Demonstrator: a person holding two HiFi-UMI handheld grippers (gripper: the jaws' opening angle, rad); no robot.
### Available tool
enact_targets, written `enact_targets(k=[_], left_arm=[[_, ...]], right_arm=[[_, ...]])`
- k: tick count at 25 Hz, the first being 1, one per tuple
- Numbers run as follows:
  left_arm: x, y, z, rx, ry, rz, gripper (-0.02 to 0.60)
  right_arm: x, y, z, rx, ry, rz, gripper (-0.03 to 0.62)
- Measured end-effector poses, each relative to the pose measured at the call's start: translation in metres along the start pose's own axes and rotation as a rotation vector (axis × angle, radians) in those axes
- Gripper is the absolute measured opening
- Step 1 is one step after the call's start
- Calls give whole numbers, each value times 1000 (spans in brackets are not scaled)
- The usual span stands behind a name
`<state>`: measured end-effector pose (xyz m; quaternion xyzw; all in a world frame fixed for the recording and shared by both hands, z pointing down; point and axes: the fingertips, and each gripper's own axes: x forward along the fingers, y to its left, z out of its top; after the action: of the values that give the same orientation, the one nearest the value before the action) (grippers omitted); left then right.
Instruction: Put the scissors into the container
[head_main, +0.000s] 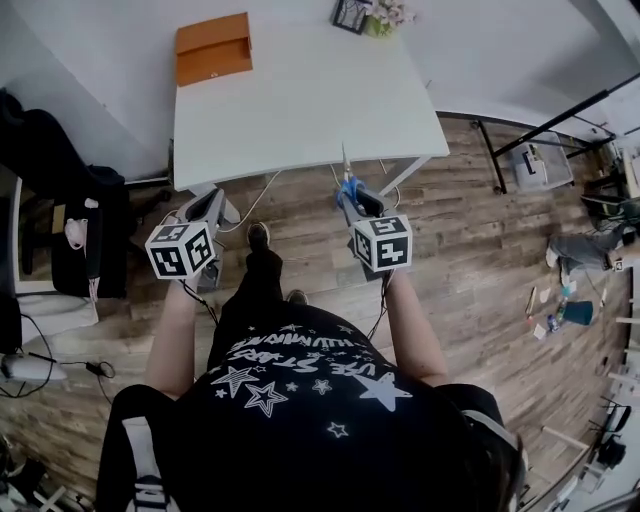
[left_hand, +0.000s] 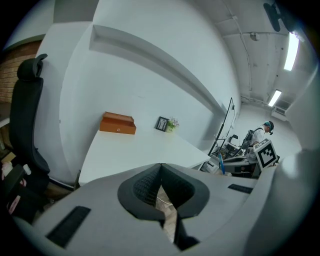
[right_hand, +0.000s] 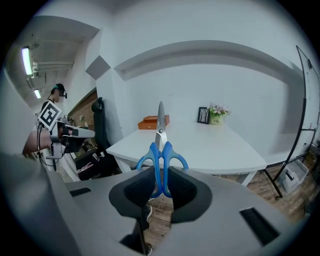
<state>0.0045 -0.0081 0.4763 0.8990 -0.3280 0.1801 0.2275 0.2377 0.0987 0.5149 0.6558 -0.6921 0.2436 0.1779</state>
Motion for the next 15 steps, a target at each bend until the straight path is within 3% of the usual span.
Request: enact_targets(k=[7,15], left_arm=[[40,36,38,-20,-28,5,18],[98,111,100,-41,-49,37,18]], right_arm=[[48,-18,38,-38,18,0,98],[143,-36,108,-132,35,30,98]])
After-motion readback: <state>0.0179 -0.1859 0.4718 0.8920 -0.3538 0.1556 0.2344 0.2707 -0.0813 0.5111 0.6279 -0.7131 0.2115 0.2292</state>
